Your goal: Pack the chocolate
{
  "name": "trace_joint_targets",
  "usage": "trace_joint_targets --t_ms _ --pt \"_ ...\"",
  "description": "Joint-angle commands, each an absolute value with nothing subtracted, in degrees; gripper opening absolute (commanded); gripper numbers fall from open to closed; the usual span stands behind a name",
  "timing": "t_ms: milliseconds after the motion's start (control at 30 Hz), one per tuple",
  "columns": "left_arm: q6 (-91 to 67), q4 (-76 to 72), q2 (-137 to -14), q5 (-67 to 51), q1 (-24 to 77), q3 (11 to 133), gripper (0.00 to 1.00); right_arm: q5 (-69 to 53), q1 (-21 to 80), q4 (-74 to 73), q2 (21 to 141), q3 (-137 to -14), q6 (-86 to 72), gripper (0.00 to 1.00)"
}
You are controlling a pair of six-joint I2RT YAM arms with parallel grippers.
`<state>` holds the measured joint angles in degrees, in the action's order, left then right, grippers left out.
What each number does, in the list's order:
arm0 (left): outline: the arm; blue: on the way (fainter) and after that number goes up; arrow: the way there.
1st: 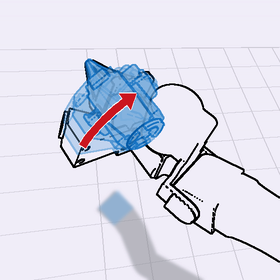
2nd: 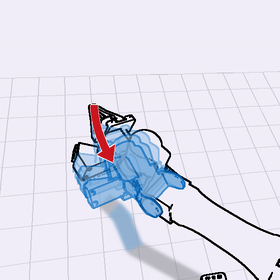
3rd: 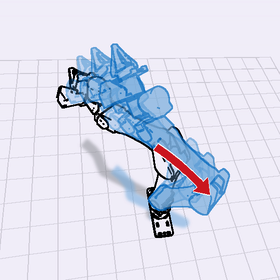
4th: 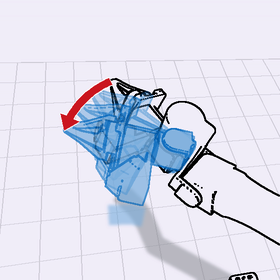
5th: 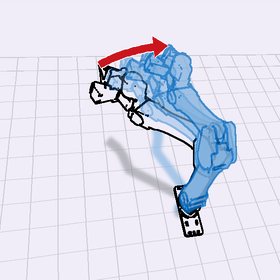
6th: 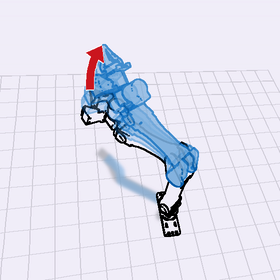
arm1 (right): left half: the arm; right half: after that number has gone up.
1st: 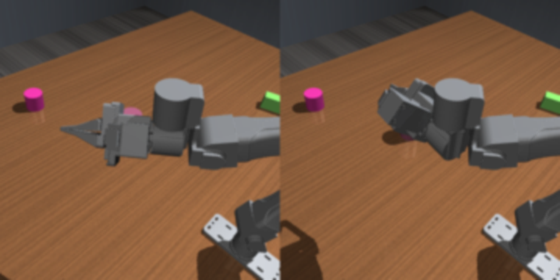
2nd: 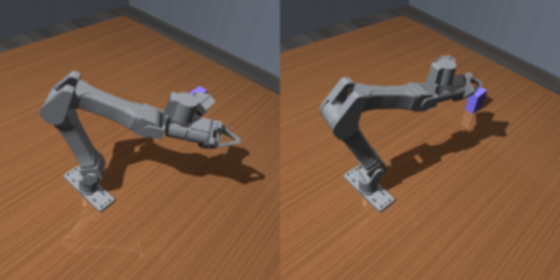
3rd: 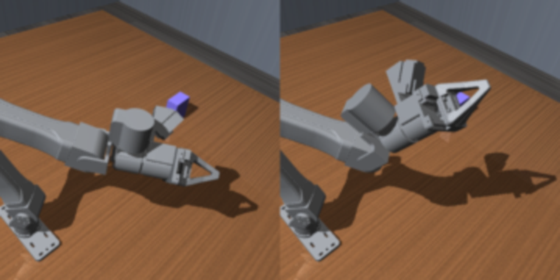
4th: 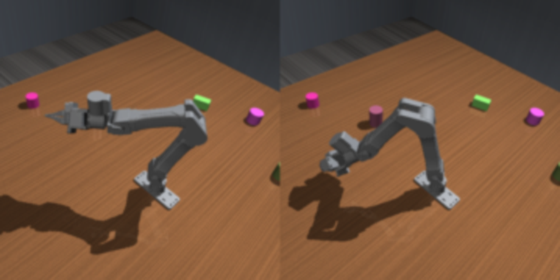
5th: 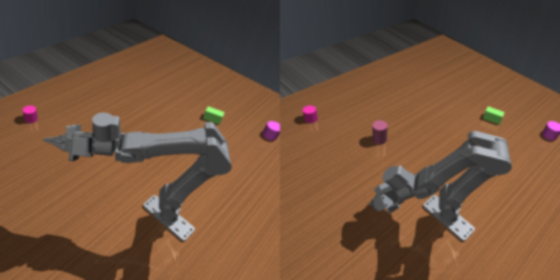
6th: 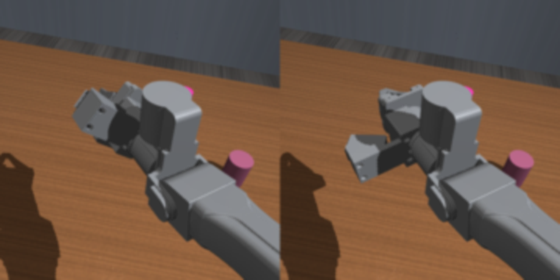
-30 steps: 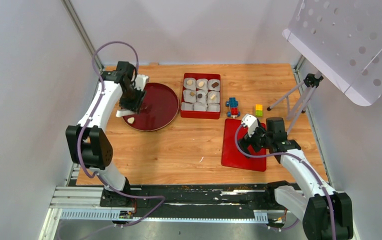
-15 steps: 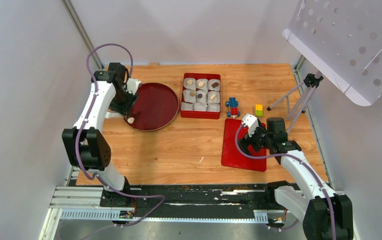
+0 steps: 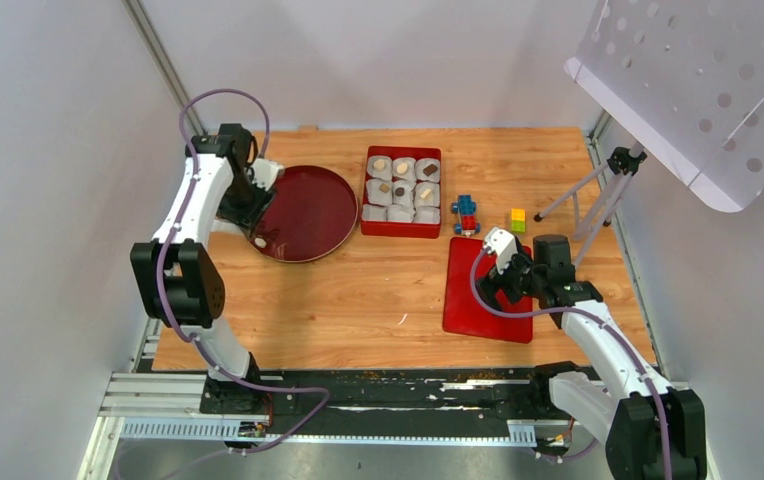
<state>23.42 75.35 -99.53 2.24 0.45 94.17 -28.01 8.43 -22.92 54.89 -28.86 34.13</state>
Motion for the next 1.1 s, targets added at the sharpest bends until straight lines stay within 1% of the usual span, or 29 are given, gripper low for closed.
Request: trace_joint_targets --t_ms 0,300,367,500,667,767,833,967,1067 --pt "25.5 75.1 -100.3 3.0 -1.7 95.0 0.52 -28.7 8.2 -22.0 54.1 -29.3 34.3 0.97" --pt "25.8 75.3 -102.0 4.4 -2.0 95.7 0.5 -28.6 8.2 -22.1 54.4 -29.3 34.5 0.97" --pt "25.7 75.8 -102.5 3.6 -2.0 96.2 0.46 -28.6 8.2 -22.0 54.5 -29.3 34.5 0.97" --pt "25.4 77.7 -103.1 0.8 -2.0 98.5 0.31 -28.4 8.2 -22.0 54.5 -29.3 34.7 0.97" --pt "23.5 81.1 -104.0 -3.3 -1.9 106.3 0.21 -28.4 8.1 -21.9 54.6 -29.1 34.8 0.97" --pt "22.7 81.2 -103.9 -4.8 -1.0 110.4 0.19 -28.5 8.2 -21.7 54.7 -29.0 34.9 0.97" --pt "23.2 81.7 -104.0 -8.9 -0.6 112.9 0.18 -28.5 8.2 -21.6 54.8 -29.0 34.9 0.98" --pt "22.9 80.4 -104.3 -16.3 5.4 115.3 0.17 -28.5 8.2 -21.5 55.0 -28.9 35.0 0.98" --pt "21.6 77.6 -105.5 -18.5 10.2 116.5 0.17 -28.2 8.1 -21.6 54.7 -28.8 35.0 0.98"
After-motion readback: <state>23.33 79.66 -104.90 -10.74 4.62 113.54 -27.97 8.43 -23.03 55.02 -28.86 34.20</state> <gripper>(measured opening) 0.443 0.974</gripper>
